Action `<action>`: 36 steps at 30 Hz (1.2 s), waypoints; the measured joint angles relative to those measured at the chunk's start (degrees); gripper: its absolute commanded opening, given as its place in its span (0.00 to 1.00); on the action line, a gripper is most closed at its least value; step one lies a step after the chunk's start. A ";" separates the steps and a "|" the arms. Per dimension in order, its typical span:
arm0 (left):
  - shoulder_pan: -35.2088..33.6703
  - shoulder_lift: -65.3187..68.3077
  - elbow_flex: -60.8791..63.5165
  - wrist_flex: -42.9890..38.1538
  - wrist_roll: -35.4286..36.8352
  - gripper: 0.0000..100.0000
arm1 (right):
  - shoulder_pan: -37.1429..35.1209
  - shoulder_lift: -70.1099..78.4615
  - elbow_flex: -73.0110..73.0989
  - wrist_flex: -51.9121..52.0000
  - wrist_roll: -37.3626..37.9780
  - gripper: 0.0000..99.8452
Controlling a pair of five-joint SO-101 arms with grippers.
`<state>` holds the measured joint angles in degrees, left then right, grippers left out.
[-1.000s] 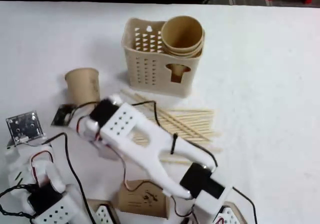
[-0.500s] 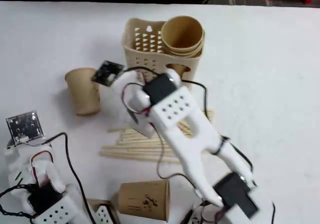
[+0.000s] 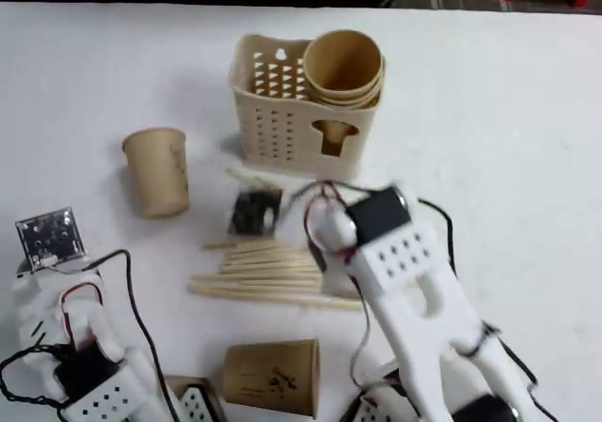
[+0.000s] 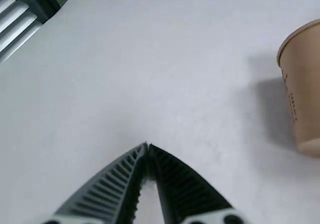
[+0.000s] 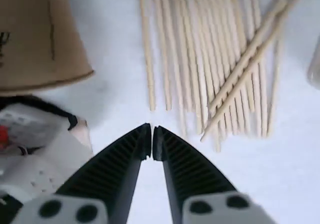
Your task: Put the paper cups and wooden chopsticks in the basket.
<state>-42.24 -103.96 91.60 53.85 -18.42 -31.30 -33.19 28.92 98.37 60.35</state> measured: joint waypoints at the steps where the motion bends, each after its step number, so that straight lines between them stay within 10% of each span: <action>1: 0.09 0.00 0.18 0.00 0.00 0.03 | 0.00 -2.46 2.11 0.00 3.87 0.02; 13: 0.44 0.00 0.26 0.00 0.00 0.03 | -0.97 -26.64 23.82 0.00 25.93 0.14; 27: 0.44 0.00 0.26 -0.97 0.00 0.03 | -29.19 -27.69 26.20 -4.84 8.35 0.14; 36: 0.53 0.00 1.32 -2.37 0.00 0.03 | -31.56 -27.69 32.62 -9.76 5.45 0.07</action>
<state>-41.71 -103.96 92.92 51.47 -18.42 -62.86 -60.88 61.54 88.62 65.80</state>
